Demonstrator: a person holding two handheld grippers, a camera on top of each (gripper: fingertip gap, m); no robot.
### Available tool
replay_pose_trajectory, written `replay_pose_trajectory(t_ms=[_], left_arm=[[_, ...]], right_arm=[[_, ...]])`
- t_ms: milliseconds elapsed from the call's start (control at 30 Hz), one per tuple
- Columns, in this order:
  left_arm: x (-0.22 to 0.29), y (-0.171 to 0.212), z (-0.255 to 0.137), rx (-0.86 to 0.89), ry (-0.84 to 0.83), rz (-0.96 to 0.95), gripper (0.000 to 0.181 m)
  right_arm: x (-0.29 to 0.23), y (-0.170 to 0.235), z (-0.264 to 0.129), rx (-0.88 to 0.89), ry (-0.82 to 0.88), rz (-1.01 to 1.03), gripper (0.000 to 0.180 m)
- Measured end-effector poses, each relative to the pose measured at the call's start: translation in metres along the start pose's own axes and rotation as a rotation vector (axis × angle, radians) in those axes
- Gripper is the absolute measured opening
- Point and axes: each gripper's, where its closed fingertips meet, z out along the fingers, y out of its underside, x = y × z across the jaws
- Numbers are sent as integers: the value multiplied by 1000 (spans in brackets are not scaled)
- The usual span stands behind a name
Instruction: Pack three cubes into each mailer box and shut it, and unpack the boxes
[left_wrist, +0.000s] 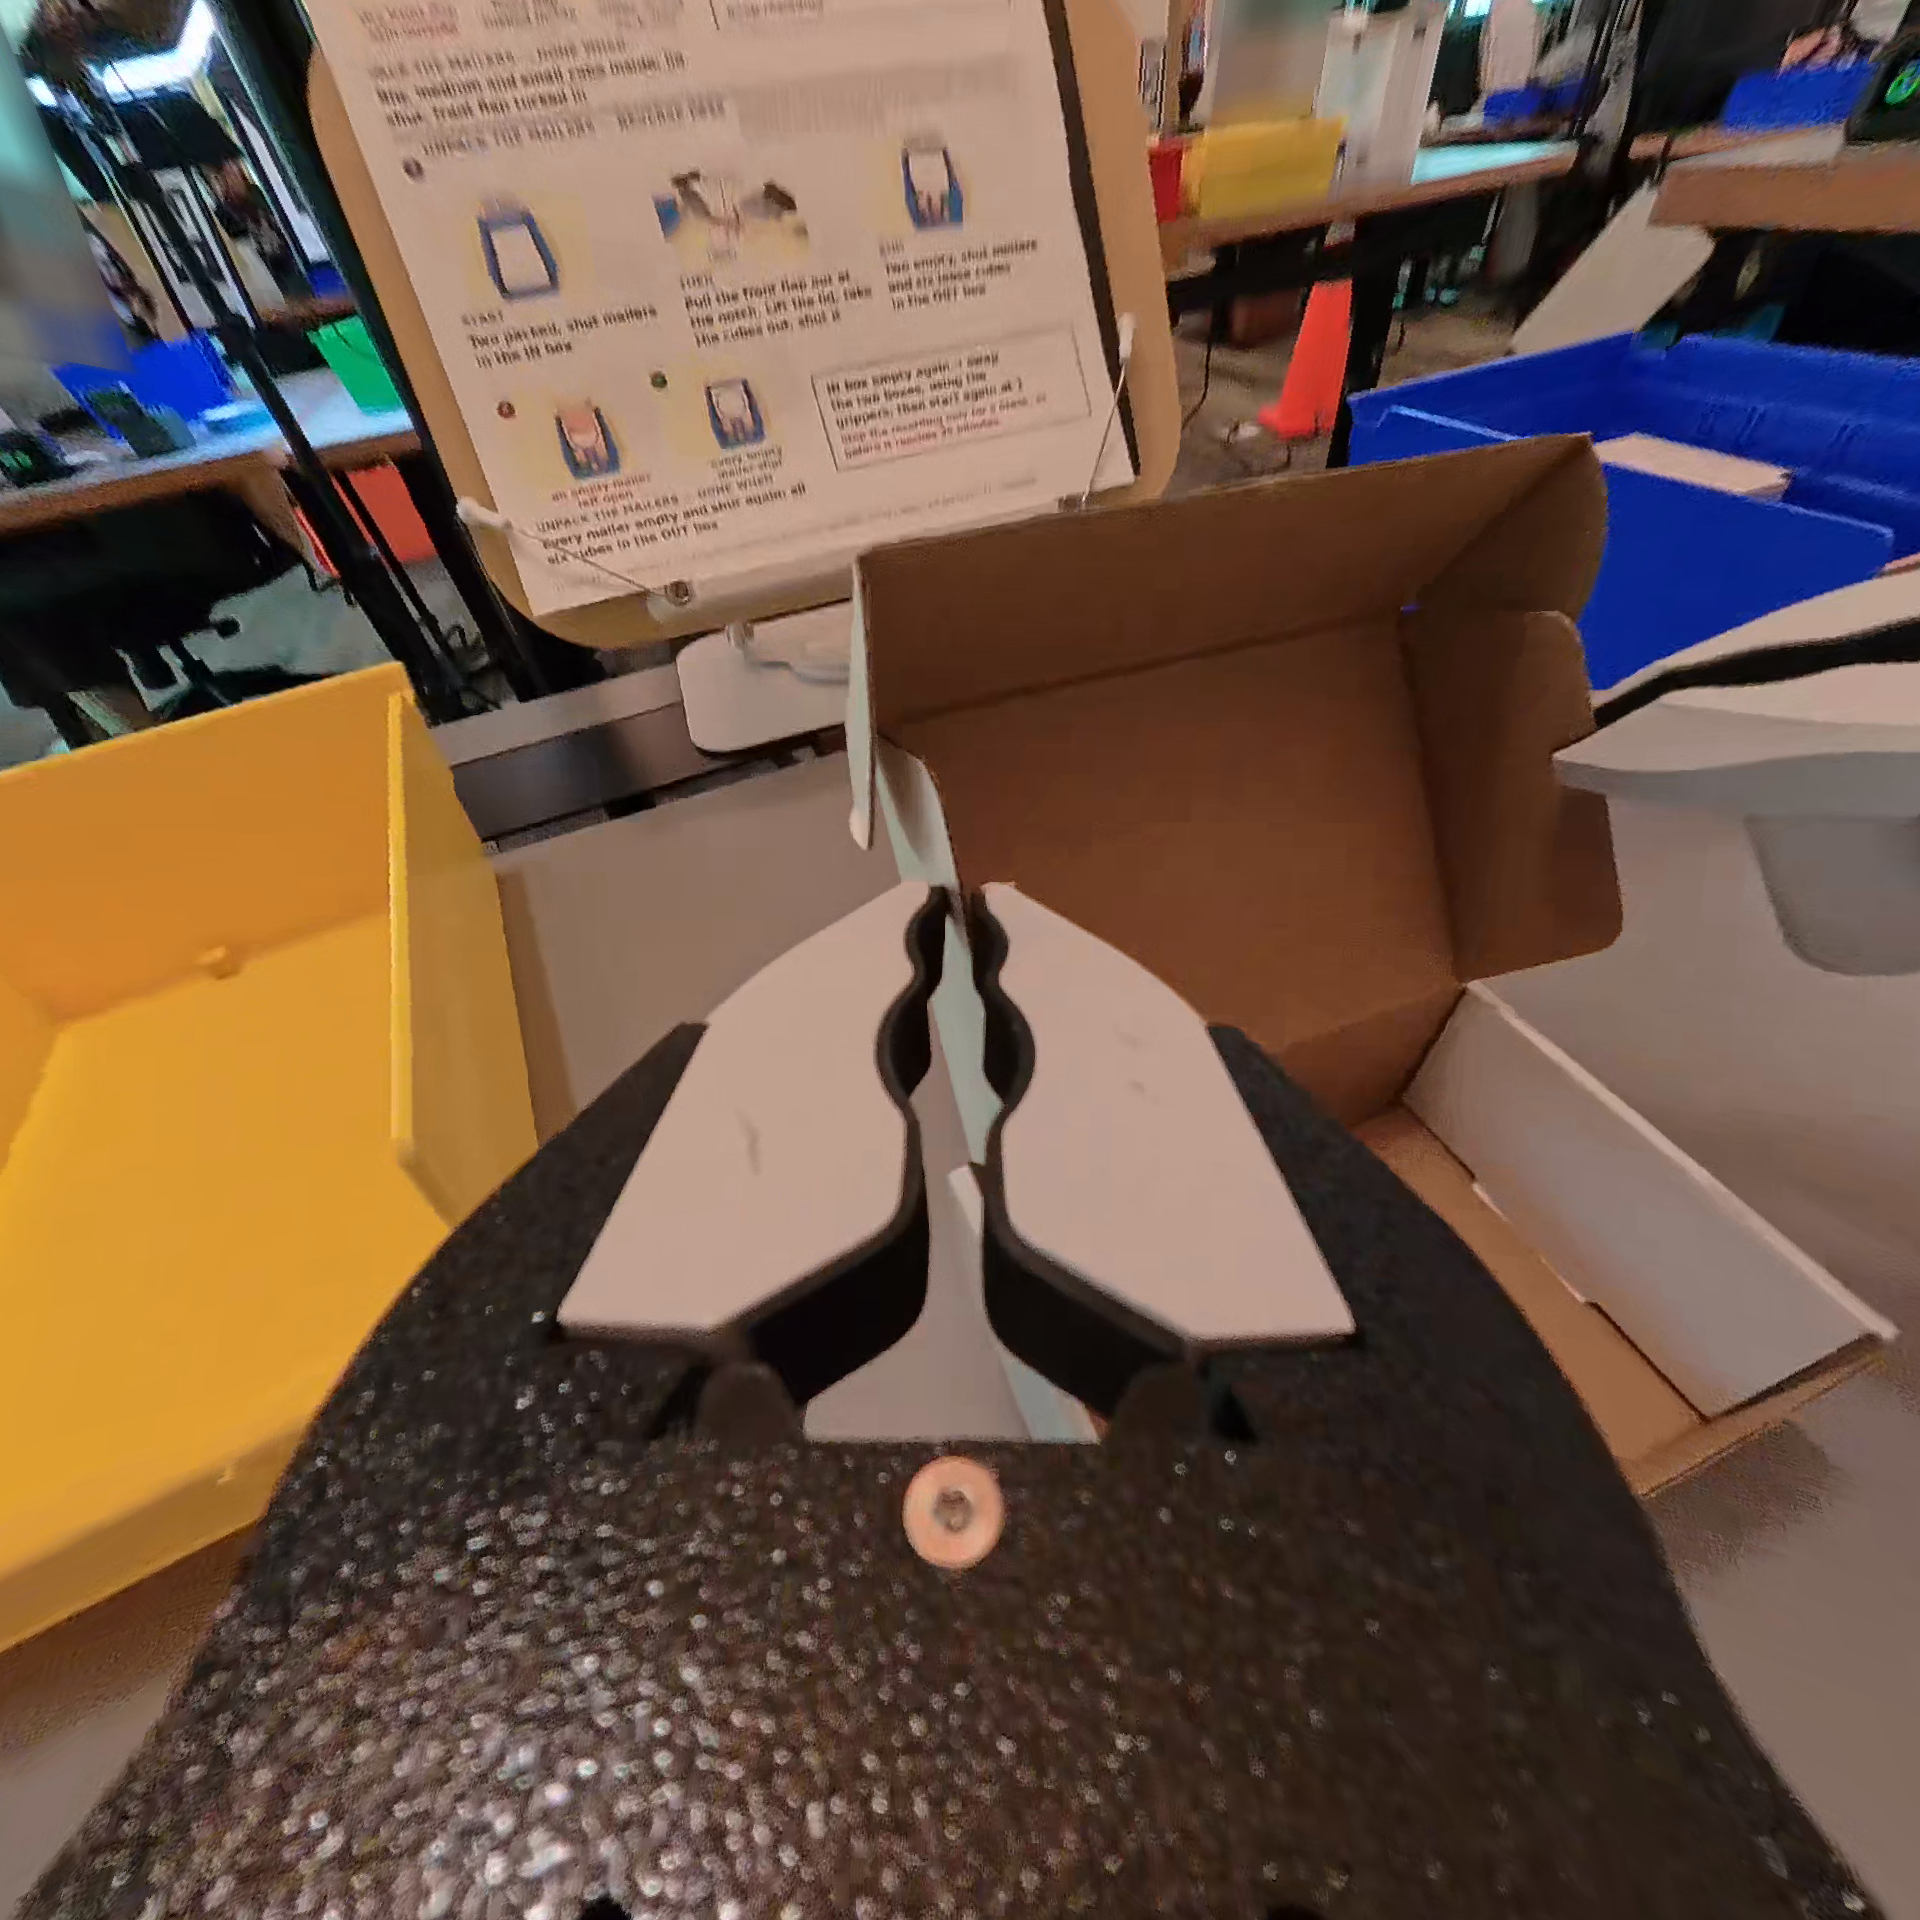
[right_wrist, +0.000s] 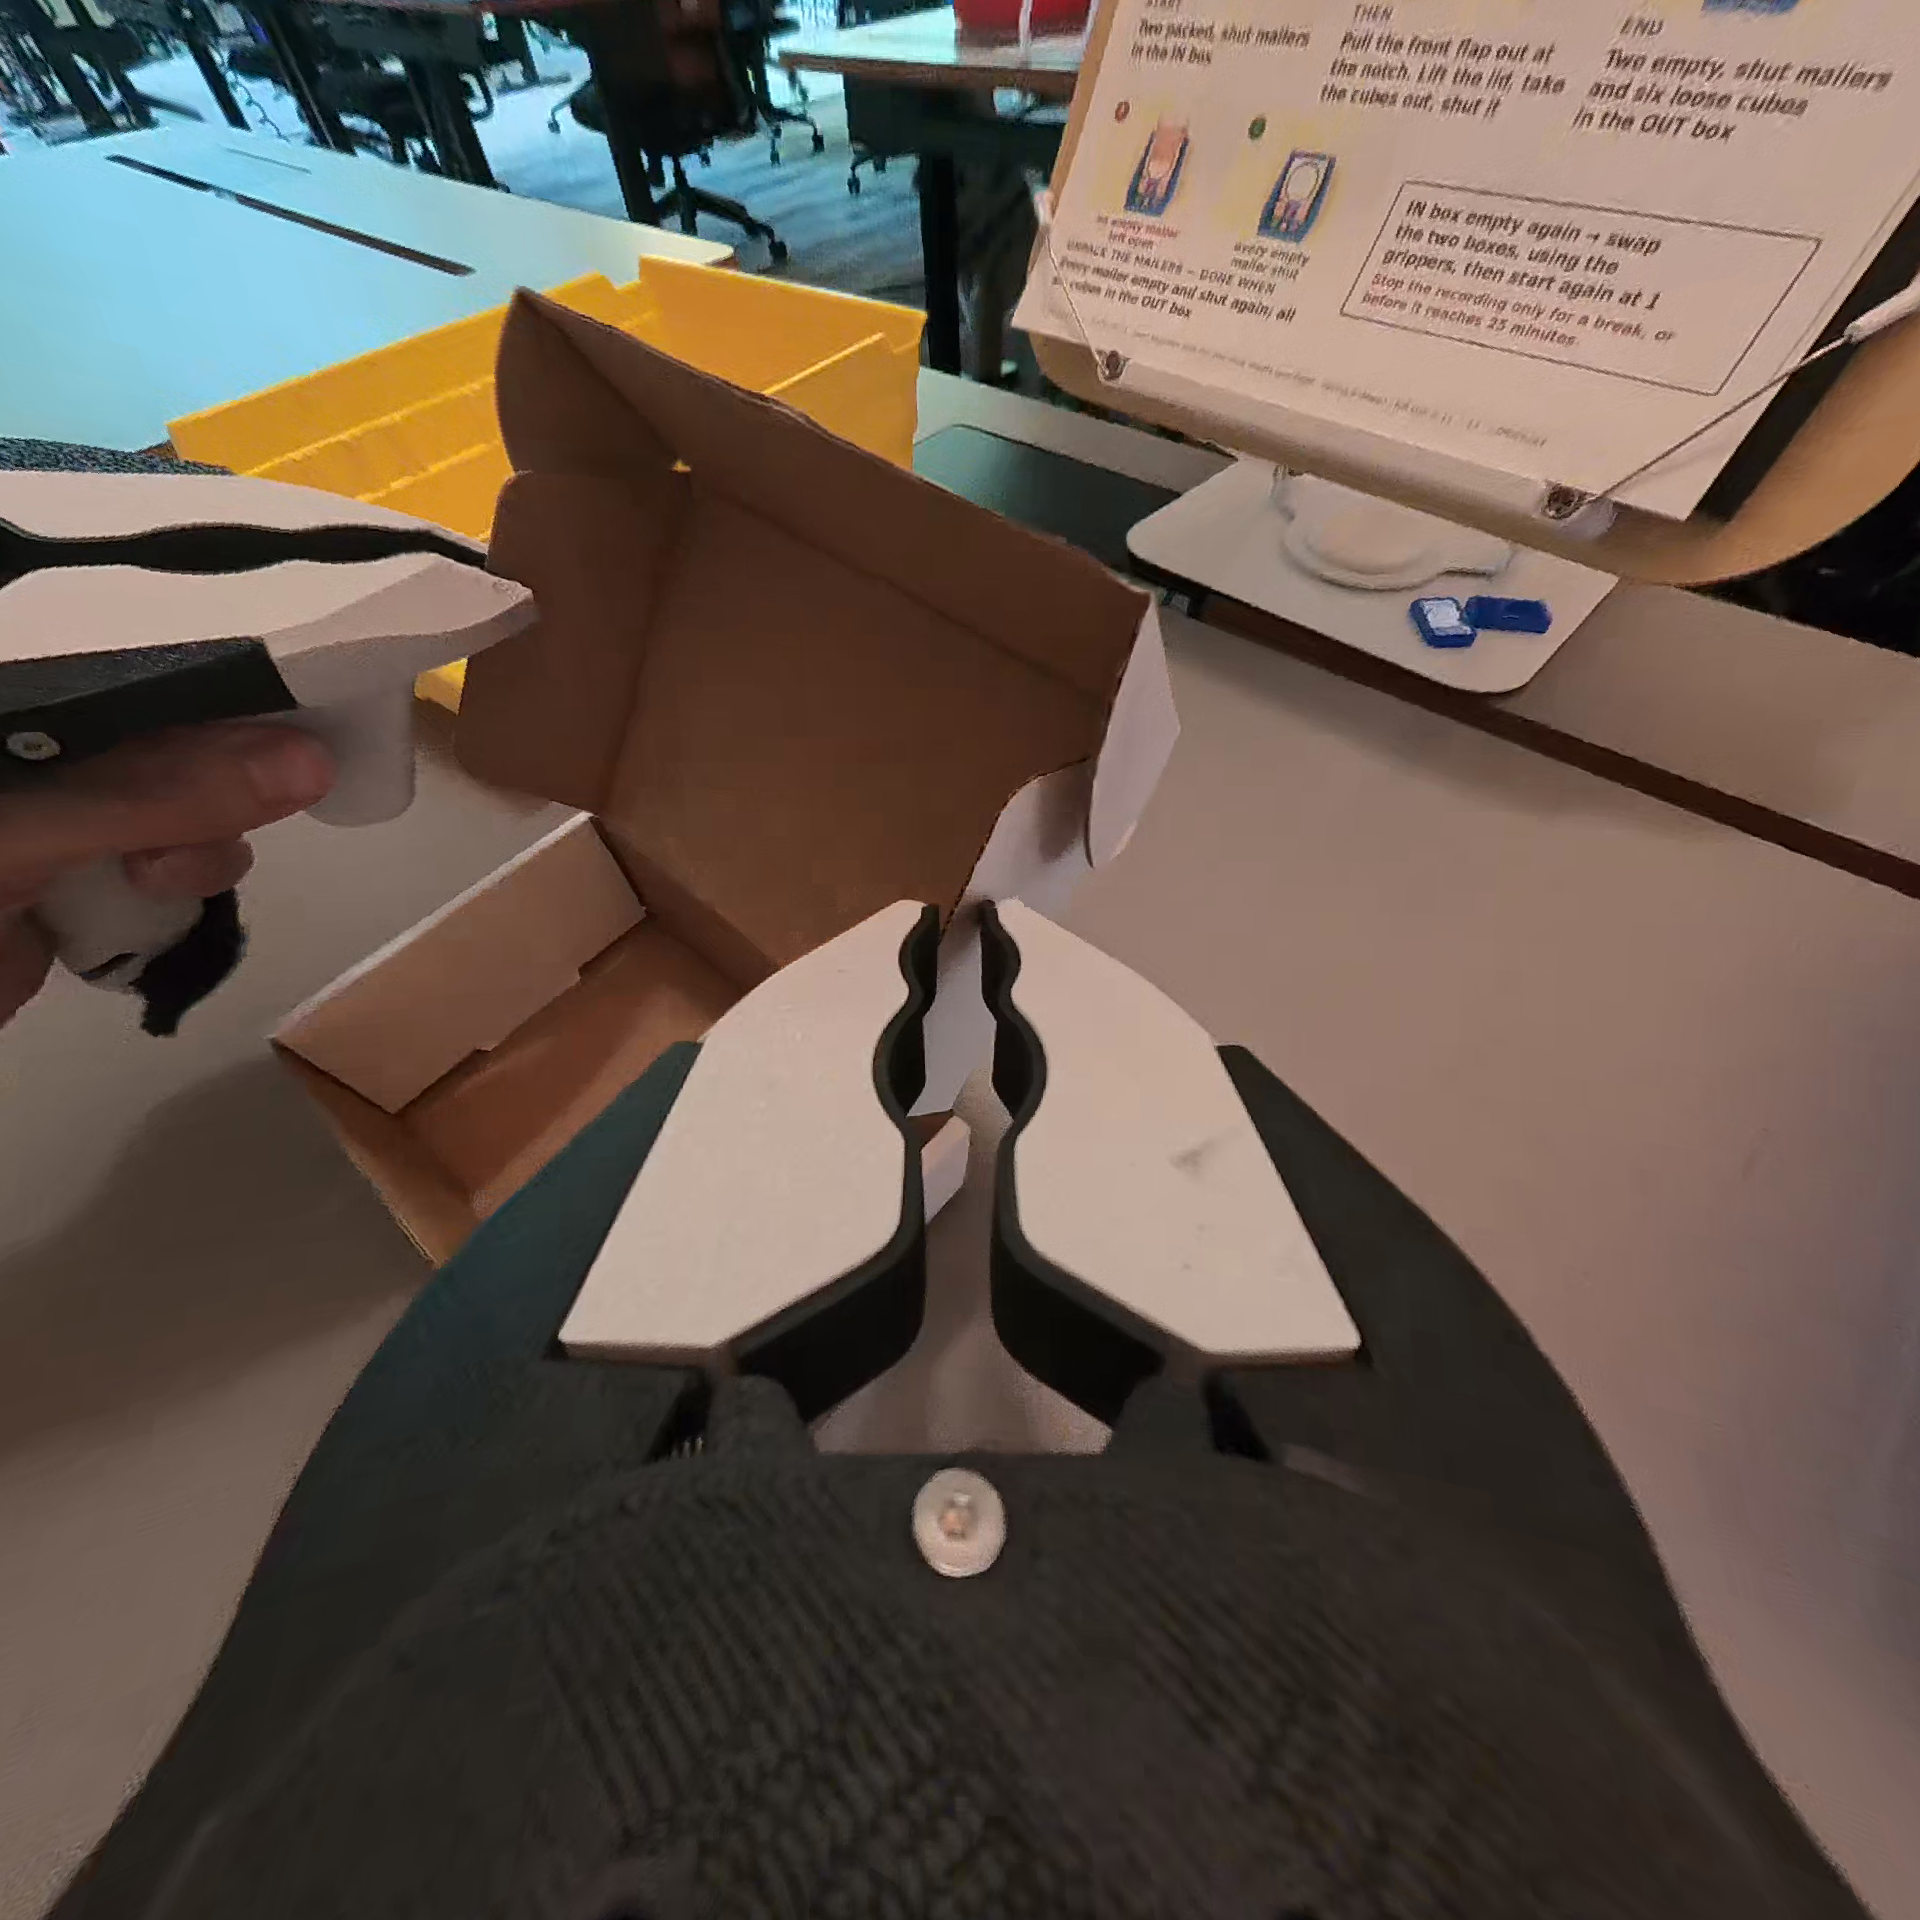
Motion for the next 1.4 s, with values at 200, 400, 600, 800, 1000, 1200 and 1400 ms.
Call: replay_pose_trajectory(t_ms=[200,400,600,800,1000,1200,1400], left_arm=[[12,14,-21,128,-2,-35,5],[32,27,-53,148,34,40,6],[54,58,-79,11,66,98,6],[67,86,-90,-189,207,205,2],[68,70,-132,-213,483,232,21],[38,-15,-131,22,511,5,0],[53,-6,-75,-115,658,54,0]], right_arm=[[-17,7,-14,190,13,20,7],[-31,25,-34,159,84,-92,6],[-48,62,-51,29,65,-89,4],[-56,98,-56,-126,32,-68,0],[-68,105,-62,-135,-22,-86,0],[-73,98,-76,-72,-70,-97,0],[-66,100,-83,-75,-59,-251,4]])
